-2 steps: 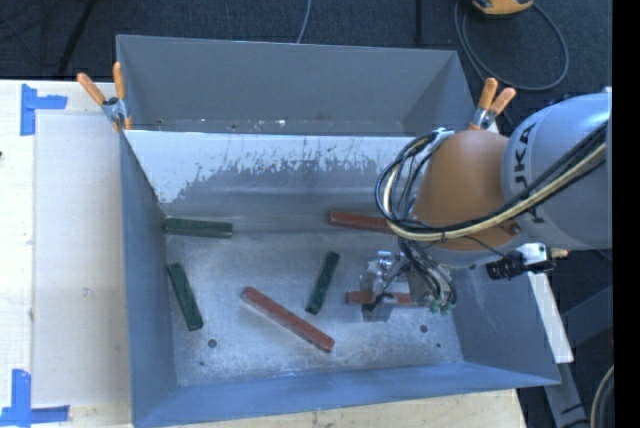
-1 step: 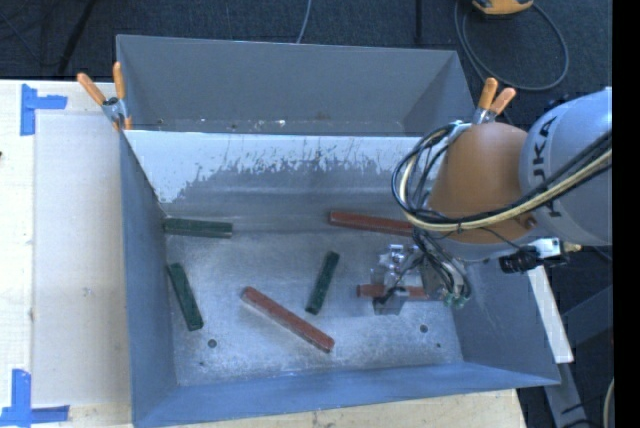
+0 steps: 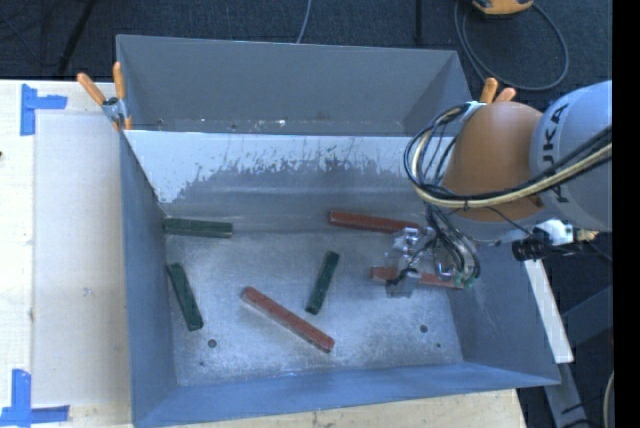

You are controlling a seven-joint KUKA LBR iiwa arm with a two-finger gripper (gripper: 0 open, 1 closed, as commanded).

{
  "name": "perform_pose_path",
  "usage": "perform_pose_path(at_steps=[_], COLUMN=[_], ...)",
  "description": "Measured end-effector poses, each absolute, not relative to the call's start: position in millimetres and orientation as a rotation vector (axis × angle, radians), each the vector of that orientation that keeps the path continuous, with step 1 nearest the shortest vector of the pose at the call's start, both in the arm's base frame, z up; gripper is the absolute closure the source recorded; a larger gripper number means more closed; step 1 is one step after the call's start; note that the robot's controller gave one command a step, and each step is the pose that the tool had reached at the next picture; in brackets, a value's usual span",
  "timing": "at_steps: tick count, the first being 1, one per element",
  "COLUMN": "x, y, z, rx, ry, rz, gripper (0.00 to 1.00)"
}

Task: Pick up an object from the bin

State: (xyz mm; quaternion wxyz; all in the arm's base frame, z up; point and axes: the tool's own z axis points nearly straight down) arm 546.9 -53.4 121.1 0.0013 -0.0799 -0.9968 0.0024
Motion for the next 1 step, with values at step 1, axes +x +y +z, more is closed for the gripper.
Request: perform_pose_path(at_steps=[1], x=[523.9], y=[-17.9], z=[258.8], rx=[0.577], ry=[-3.088], rz=[-0.002], gripper=[1.0])
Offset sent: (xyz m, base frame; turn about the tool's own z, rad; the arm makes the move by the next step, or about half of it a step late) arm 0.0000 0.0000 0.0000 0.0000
